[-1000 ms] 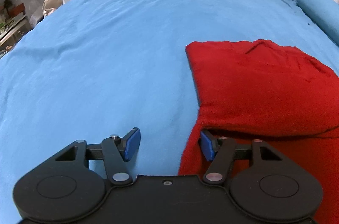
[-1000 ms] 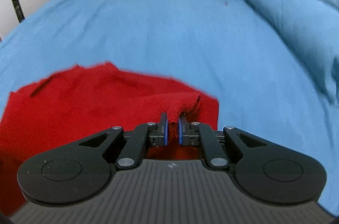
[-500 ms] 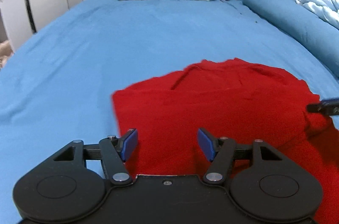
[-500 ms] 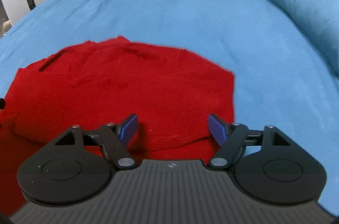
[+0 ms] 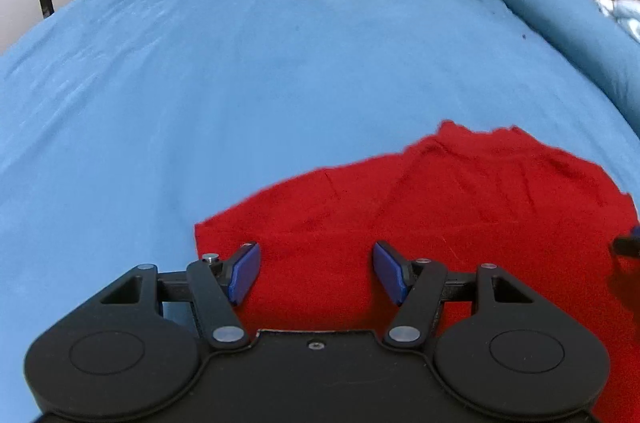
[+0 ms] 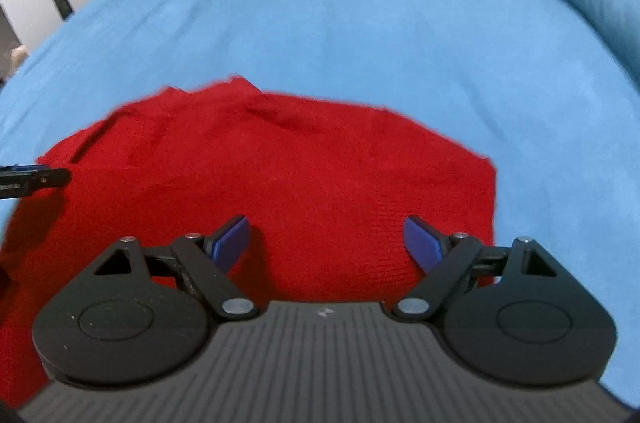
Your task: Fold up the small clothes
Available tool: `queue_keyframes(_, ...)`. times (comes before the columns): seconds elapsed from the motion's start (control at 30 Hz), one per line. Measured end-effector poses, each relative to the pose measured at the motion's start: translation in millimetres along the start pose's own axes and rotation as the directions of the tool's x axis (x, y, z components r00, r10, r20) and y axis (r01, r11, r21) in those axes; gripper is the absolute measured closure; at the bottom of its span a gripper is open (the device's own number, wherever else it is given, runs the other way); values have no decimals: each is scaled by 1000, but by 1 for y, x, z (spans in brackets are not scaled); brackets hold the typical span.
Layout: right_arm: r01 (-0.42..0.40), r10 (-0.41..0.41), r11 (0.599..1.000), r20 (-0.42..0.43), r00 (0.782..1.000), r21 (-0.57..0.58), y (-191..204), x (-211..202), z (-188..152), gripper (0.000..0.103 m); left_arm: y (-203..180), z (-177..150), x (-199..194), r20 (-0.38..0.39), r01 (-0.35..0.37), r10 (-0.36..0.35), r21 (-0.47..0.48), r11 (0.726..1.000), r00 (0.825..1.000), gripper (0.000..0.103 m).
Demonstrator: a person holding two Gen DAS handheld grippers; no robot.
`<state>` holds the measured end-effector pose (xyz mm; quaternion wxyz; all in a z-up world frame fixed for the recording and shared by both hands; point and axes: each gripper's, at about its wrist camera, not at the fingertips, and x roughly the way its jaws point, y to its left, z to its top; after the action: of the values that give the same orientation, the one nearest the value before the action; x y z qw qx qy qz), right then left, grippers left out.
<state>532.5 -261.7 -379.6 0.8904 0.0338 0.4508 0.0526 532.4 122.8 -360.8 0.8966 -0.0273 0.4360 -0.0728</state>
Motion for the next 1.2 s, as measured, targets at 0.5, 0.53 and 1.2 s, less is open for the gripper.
queue_keyframes(0.5,-5,-2,999,150,989,44,-24,-66,-1,0,-17,6,-82,117,-61,58,24,998,991,30)
queue_keyframes(0.53,-11,5,999,168,986,38,-24,-79,-2,0,-19,5,-96,138,-73,68,30,997,988,29)
queue_keyframes(1.2,-140,145,989,161,976,-40,-56,-310,-198,0,-52,-215,-304,101,-68,76,-88,994,992,29)
